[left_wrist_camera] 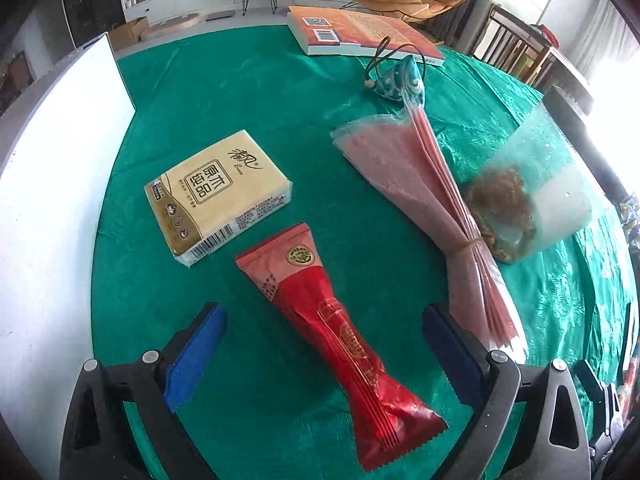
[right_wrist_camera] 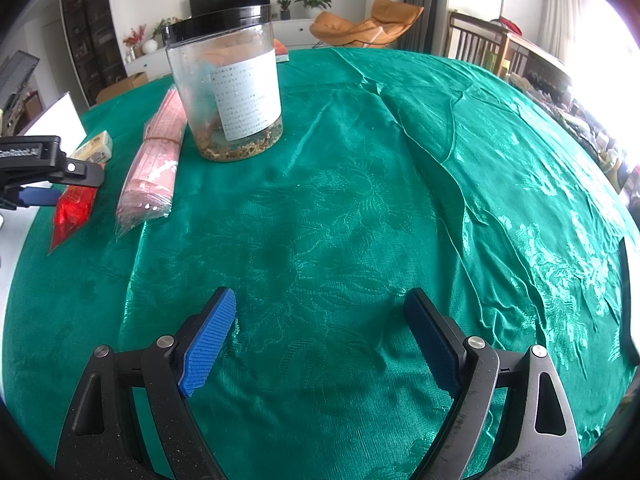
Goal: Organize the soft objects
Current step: 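Lower the left gripper to the red packet while the right gripper grasps the pink bundled bags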
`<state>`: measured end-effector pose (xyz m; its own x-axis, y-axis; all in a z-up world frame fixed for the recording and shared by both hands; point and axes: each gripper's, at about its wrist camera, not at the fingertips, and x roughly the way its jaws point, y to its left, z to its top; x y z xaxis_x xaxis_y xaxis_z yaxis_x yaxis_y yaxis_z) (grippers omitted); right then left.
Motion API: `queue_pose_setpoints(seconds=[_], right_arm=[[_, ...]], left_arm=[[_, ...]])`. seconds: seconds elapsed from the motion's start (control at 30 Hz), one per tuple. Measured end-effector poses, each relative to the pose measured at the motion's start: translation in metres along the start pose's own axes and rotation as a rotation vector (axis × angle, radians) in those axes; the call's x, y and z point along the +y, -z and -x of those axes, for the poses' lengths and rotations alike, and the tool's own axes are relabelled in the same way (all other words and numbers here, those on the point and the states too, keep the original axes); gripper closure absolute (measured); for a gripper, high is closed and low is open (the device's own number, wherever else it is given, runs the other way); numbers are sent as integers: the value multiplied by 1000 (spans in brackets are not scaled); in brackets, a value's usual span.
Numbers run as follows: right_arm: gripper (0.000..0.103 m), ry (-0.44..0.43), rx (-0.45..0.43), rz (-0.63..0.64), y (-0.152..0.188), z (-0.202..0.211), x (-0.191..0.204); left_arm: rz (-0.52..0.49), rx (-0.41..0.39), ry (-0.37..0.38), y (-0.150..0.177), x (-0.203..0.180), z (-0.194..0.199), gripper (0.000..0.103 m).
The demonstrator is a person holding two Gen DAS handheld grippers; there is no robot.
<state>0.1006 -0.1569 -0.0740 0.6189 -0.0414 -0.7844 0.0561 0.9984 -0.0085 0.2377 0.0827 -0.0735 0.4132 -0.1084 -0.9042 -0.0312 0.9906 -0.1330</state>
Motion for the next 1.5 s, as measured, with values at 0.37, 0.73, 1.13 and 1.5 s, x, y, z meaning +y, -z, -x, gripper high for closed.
queue_pose_setpoints(seconds=[0.37,0.73,1.13,1.5], right_arm=[[24,-338,33,126,-82,-36,77],[64,-417,213,68,-11,-2,30],[63,-253,31,-159,-60,-32,-71],[35,-246,203,-6,-127,-73,-46]], left_arm=[[23,-38,-43,29,16,23,15],[26,-41,89,46,14,38,14],[-72,-21,13,27,-18,3,6],[-148,152,-100,12,-28,-6,0]])
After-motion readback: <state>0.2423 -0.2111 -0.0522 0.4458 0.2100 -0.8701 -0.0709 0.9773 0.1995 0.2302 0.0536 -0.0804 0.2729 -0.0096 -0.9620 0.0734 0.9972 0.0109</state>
